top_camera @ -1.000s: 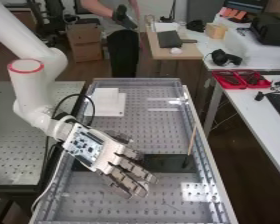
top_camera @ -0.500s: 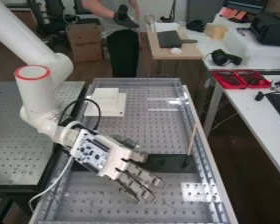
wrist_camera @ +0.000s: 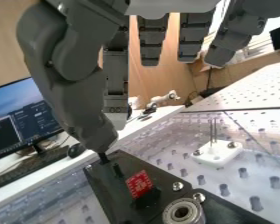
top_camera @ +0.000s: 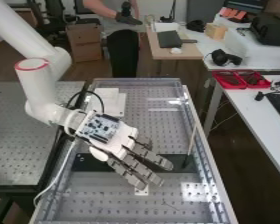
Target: Grab the pcb board and place it in the clear container
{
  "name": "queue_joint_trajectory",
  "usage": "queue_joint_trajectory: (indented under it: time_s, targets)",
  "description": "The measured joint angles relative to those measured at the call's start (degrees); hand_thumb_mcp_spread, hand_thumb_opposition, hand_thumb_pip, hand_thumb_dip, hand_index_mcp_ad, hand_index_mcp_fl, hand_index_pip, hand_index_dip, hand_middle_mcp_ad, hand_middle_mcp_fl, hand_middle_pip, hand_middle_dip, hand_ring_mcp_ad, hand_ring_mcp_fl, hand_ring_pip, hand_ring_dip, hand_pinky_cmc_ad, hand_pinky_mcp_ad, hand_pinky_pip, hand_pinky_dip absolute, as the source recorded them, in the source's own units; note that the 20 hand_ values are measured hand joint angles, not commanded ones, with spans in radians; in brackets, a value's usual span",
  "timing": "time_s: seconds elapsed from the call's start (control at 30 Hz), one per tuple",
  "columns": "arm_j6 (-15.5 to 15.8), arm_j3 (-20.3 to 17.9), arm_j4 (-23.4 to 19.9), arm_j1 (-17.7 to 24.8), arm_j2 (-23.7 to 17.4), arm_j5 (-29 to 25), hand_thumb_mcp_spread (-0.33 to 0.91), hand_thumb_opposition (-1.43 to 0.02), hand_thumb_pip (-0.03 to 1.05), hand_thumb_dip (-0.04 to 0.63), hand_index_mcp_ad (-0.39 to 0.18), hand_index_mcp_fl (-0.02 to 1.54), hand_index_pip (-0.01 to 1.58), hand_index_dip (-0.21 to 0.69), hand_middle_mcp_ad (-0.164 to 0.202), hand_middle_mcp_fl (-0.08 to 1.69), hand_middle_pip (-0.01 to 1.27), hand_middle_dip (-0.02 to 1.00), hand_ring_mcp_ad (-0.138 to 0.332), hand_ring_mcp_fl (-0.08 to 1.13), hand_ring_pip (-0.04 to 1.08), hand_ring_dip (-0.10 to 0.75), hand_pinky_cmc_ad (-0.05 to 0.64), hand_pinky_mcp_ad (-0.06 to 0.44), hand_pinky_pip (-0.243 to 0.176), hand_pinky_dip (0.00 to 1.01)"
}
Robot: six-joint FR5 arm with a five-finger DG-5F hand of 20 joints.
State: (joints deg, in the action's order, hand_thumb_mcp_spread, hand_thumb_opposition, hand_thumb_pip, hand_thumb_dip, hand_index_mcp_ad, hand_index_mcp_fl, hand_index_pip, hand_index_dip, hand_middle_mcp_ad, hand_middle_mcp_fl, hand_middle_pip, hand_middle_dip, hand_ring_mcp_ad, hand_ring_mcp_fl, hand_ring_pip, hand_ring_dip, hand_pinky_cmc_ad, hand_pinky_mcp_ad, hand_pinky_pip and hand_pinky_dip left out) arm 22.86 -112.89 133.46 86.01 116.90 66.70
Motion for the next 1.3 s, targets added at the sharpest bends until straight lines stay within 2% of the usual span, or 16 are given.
queue_joint_trajectory:
  time_s: [0.33, 0.43, 0.67, 0.83, 1.0, 1.17, 1.23, 1.3]
  targets:
    - [18.0, 1.6, 0.2, 1.4, 0.1, 2.2, 0.47, -0.93, 0.64, 0.316, -0.12, 0.31, 1.25, 0.126, 0.042, 0.0, 0.15, 0.11, 0.164, 0.01, 0.09, 0.019, 0.325, 0.188, -0.094, 0.18]
    - [22.3, 2.5, 1.4, 1.5, 0.4, 3.2, 0.47, -0.93, 0.64, 0.316, -0.126, 0.33, 1.25, 0.126, 0.042, 0.0, 0.15, 0.11, 0.162, 0.01, 0.09, 0.019, 0.325, 0.188, -0.094, 0.18]
    - [25.5, 3.8, 3.6, 1.3, 0.9, 4.1, 0.46, -0.93, 0.65, 0.316, -0.138, 0.33, 1.25, 0.106, 0.04, 0.0, 0.15, 0.11, 0.162, 0.01, 0.09, 0.019, 0.325, 0.188, -0.094, 0.18]
    - [31.0, 4.6, 6.4, 1.0, 1.1, 4.5, 0.45, -0.93, 0.65, 0.316, -0.14, 0.34, 1.26, 0.106, 0.038, 0.0, 0.15, 0.11, 0.162, 0.01, 0.09, 0.019, 0.325, 0.188, -0.094, 0.18]
    - [33.5, 4.6, 6.9, 0.9, 1.1, 5.0, 0.45, -0.93, 0.65, 0.316, -0.141, 0.38, 1.32, 0.103, 0.033, 0.0, 0.14, 0.11, 0.159, 0.01, 0.09, 0.019, 0.325, 0.188, -0.094, 0.18]
    - [34.6, 4.0, 5.6, 1.1, 1.4, 5.0, 0.45, -0.93, 0.65, 0.316, -0.141, 0.39, 1.35, 0.103, 0.033, 0.01, 0.15, 0.12, 0.161, 0.01, 0.09, 0.019, 0.325, 0.188, -0.091, 0.19]
    - [34.6, 3.6, 4.4, 1.1, 1.5, 5.0, 0.45, -0.93, 0.7, 0.316, -0.141, 0.39, 1.35, 0.103, 0.033, 0.01, 0.15, 0.12, 0.161, 0.01, 0.09, 0.019, 0.325, 0.188, -0.091, 0.19]
    - [34.5, 3.4, 3.9, 1.2, 1.5, 5.0, 0.45, -0.93, 0.71, 0.316, -0.141, 0.39, 1.35, 0.101, 0.033, 0.01, 0.15, 0.12, 0.161, 0.01, 0.09, 0.019, 0.325, 0.188, -0.091, 0.19]
